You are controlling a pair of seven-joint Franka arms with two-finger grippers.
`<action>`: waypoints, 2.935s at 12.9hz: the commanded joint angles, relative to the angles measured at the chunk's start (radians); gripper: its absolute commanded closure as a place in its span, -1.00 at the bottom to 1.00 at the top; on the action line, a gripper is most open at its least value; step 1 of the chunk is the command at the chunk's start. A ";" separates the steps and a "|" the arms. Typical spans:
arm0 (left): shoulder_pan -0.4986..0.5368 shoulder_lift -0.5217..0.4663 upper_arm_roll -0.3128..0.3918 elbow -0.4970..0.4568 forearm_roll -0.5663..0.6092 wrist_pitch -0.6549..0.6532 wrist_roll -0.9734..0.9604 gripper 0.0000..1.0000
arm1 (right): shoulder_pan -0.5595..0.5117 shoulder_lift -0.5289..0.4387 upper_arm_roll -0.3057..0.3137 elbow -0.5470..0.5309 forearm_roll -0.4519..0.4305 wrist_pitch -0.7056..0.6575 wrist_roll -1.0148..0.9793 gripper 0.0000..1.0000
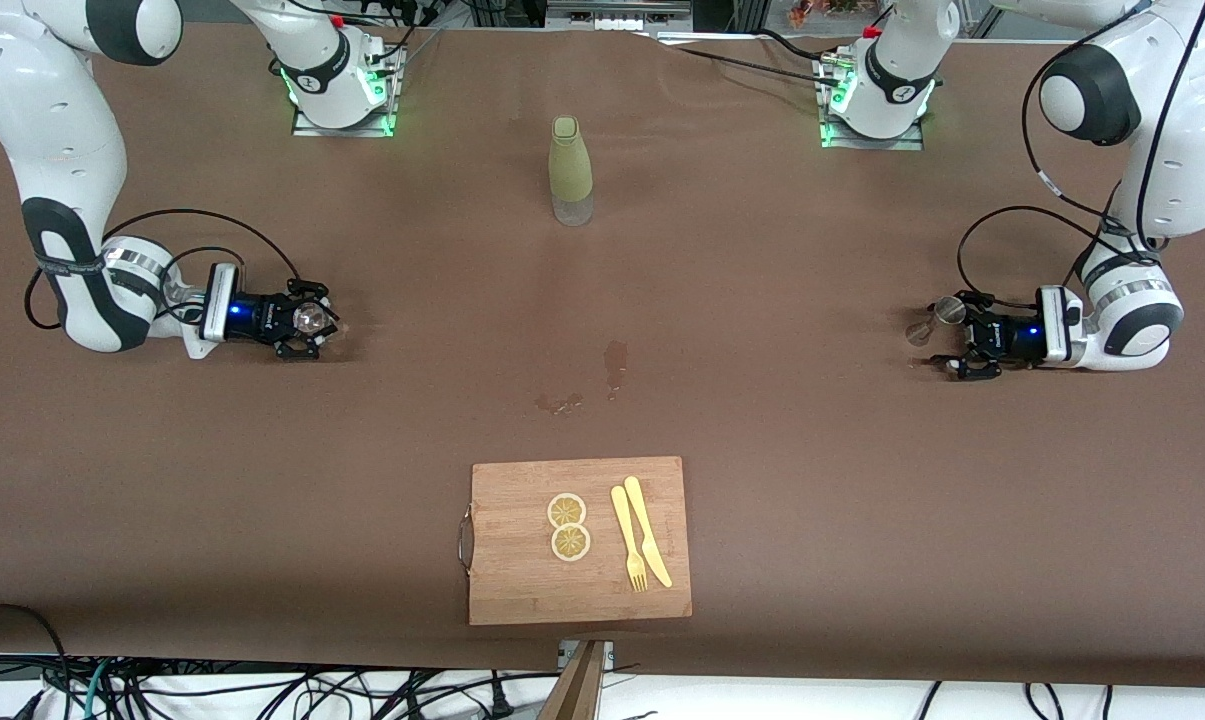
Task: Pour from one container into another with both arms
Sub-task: 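Lift the glass cup and jigger, bringing both grippers together mid-table, then tilt the glass cup with the right gripper, pouring into the jigger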
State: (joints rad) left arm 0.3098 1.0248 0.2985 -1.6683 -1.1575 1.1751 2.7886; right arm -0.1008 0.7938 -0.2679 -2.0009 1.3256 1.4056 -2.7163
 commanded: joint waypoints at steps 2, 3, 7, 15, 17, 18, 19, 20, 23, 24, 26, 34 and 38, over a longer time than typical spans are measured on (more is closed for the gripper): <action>-0.005 0.006 0.018 -0.001 0.047 -0.015 0.224 -0.19 | 0.055 0.009 0.006 0.127 -0.080 -0.066 0.122 0.63; -0.002 0.006 0.019 -0.001 0.047 -0.015 0.226 -0.14 | 0.084 0.009 0.006 0.187 -0.086 -0.074 0.183 0.63; 0.002 0.006 0.019 -0.001 0.061 -0.017 0.232 1.00 | 0.170 0.010 0.035 0.347 -0.109 -0.119 0.406 0.63; -0.064 -0.005 -0.053 0.120 0.050 -0.006 0.033 1.00 | 0.275 0.005 0.157 0.508 0.030 0.041 0.673 0.63; -0.115 -0.005 -0.090 0.173 0.015 -0.003 -0.068 1.00 | 0.299 0.005 0.157 0.510 0.070 0.087 0.681 0.63; -0.127 -0.005 -0.126 0.173 -0.048 0.021 -0.099 1.00 | 0.318 0.001 0.157 0.511 0.079 0.101 0.708 0.63; -0.147 -0.005 -0.159 0.173 -0.100 0.075 -0.116 1.00 | 0.346 -0.005 0.157 0.513 0.092 0.128 0.739 0.63; -0.167 -0.005 -0.197 0.173 -0.143 0.139 -0.138 1.00 | 0.378 -0.017 0.157 0.513 0.104 0.166 0.759 0.63; -0.227 -0.005 -0.310 0.171 -0.238 0.347 -0.181 1.00 | 0.464 -0.013 0.164 0.574 0.110 0.292 0.796 0.63; -0.250 -0.003 -0.344 0.167 -0.257 0.406 -0.199 1.00 | 0.495 -0.013 0.164 0.579 0.110 0.335 0.849 0.63; -0.287 0.000 -0.416 0.159 -0.315 0.509 -0.233 1.00 | 0.547 -0.013 0.164 0.599 0.106 0.404 0.955 0.63; -0.462 0.018 -0.490 0.160 -0.524 0.704 -0.251 1.00 | 0.662 -0.004 0.162 0.597 0.086 0.527 1.011 0.63; -0.497 0.020 -0.490 0.162 -0.553 0.706 -0.251 1.00 | 0.671 -0.004 0.162 0.597 0.050 0.533 1.032 0.63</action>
State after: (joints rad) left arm -0.1743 1.0452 -0.1871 -1.5026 -1.6663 1.8570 2.4996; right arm 0.5643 0.7959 -0.1018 -1.4056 1.3995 1.9299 -1.7135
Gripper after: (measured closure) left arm 0.789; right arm 0.815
